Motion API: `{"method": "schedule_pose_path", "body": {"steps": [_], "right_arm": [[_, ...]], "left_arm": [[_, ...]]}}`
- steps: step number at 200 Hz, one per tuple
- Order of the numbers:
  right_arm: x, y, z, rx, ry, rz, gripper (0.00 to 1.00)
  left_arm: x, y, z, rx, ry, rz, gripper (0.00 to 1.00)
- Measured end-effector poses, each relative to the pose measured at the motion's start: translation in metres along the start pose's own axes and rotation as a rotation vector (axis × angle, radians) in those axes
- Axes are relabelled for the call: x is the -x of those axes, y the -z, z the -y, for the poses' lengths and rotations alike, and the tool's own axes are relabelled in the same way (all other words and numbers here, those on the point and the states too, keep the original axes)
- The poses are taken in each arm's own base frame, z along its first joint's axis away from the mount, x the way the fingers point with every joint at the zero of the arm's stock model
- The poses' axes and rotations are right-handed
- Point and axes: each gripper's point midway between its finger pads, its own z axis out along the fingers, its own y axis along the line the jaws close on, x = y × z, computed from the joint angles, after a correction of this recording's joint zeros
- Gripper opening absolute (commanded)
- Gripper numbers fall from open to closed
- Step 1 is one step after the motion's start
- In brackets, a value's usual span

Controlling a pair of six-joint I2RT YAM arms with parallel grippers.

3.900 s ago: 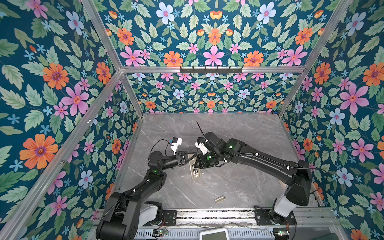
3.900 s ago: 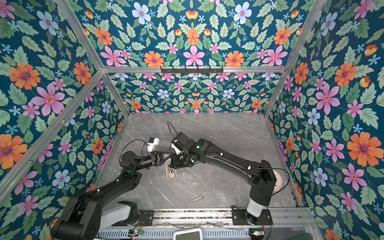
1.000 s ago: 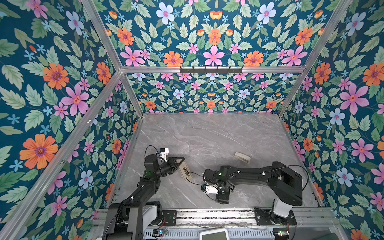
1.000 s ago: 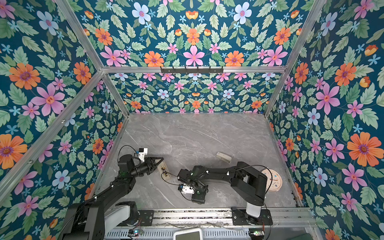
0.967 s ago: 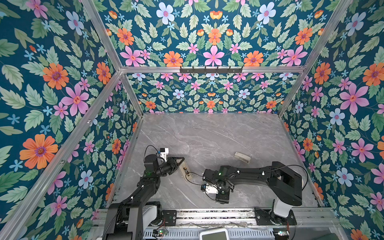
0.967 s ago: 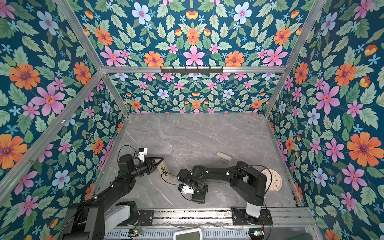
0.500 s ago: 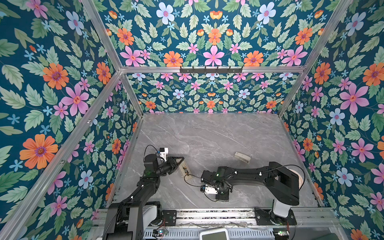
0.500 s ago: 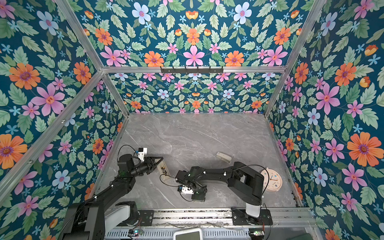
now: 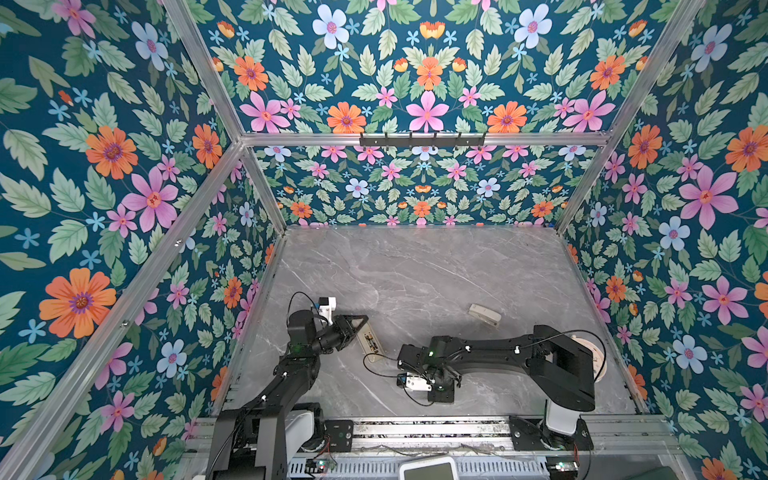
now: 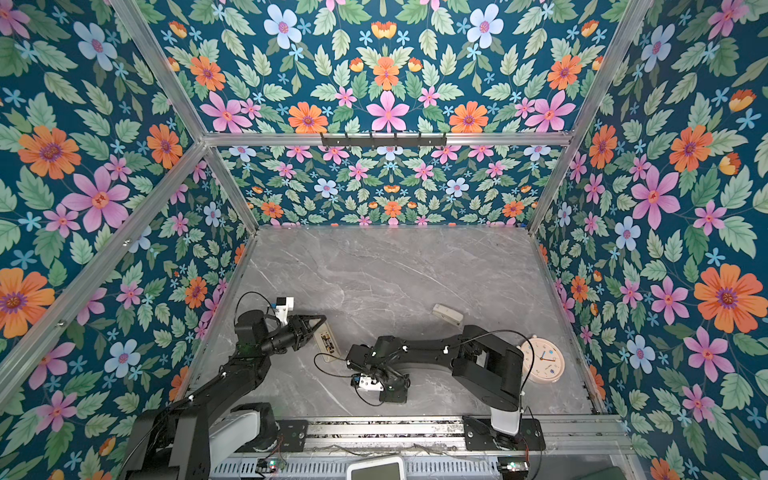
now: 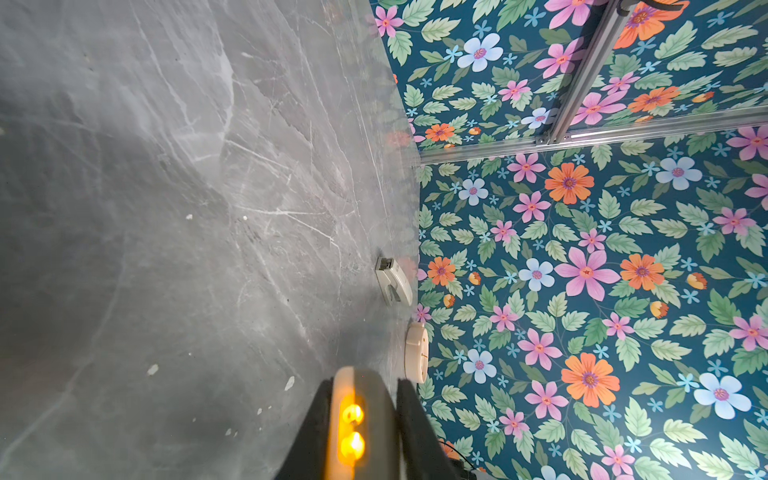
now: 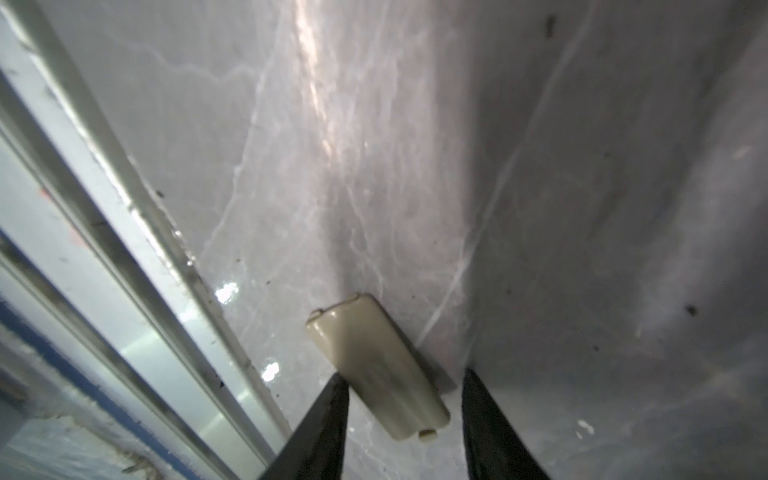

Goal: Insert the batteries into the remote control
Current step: 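Close the right gripper on the battery cover's end, then lift the battery cover with the right gripper and carry it toward the remote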

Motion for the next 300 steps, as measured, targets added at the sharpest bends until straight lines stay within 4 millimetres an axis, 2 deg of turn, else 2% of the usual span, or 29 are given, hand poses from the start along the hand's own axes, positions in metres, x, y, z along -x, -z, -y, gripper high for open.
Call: {"method": "schedule_pose_path", "body": {"steps": [38,64,100,115,135,161,180,245,300], "right_arm": [[-0.001,-0.002,0.003,-0.023,-0.028,-0.004,0.34],[-0.003,-0.003,0.005,-0.037,-0.064,0.007,0.33],[0.001,-0.001,0.012,-0.002,-0.198,0.048,0.31],[0.004,0.001,0.027,-0.005,-0.293,0.055,0.28],[0.007,0.005,0.062,-0.019,-0.473,0.07,0.27],[0.001,0.008,0.098,-0.029,-0.628,0.068,0.27],[-0.007,0.01,0.113,-0.045,-0.686,0.055,0.27],[-0.007,0.009,0.113,-0.019,-0.712,0.01,0.27],[-0.026,0.008,0.104,-0.019,-0.711,-0.035,0.27]], "left_arm": [[-0.001,0.0,-0.001,0.001,0.002,-0.002,0.0],[0.0,-0.001,-0.002,0.006,0.007,-0.005,0.0],[0.005,-0.003,0.002,0.021,-0.017,-0.014,0.0],[0.008,-0.003,0.004,0.033,-0.043,-0.02,0.0],[0.009,-0.004,0.004,0.05,-0.07,-0.031,0.0],[0.005,-0.004,-0.001,0.067,-0.077,-0.045,0.0],[0.004,-0.003,-0.002,0.075,-0.08,-0.05,0.0],[0.005,-0.005,0.0,0.081,-0.108,-0.049,0.0],[0.004,-0.007,0.002,0.08,-0.118,-0.057,0.0]]}}
